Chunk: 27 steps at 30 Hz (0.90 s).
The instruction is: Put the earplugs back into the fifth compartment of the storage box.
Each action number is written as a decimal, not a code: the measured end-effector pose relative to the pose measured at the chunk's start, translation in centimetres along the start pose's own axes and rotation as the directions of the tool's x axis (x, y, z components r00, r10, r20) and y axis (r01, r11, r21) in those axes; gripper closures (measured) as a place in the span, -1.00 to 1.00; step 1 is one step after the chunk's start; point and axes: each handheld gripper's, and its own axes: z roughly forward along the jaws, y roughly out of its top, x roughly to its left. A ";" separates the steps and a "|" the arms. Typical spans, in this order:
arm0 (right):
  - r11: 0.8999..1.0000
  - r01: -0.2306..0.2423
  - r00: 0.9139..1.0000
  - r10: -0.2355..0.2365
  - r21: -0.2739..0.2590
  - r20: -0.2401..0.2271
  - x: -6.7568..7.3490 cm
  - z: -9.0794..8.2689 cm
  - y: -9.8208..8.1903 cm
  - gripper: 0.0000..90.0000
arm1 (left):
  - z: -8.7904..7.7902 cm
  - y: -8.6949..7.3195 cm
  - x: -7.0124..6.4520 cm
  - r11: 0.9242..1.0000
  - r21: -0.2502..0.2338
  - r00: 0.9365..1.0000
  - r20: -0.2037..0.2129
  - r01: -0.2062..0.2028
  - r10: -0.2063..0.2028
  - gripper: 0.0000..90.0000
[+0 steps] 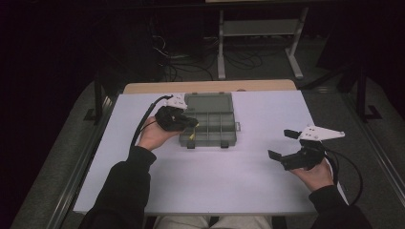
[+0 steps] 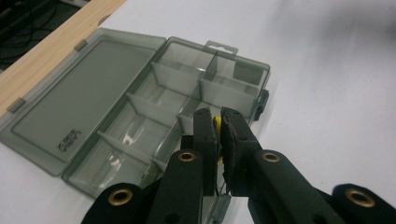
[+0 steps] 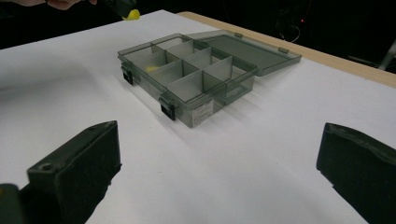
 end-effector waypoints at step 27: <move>1.000 0.009 1.000 -0.009 0.006 -0.005 0.1 0.1 0.0 -1.00 | 2.8 -3.1 1.2 0.994 0.094 0.998 -0.039 0.051 -0.048 0.90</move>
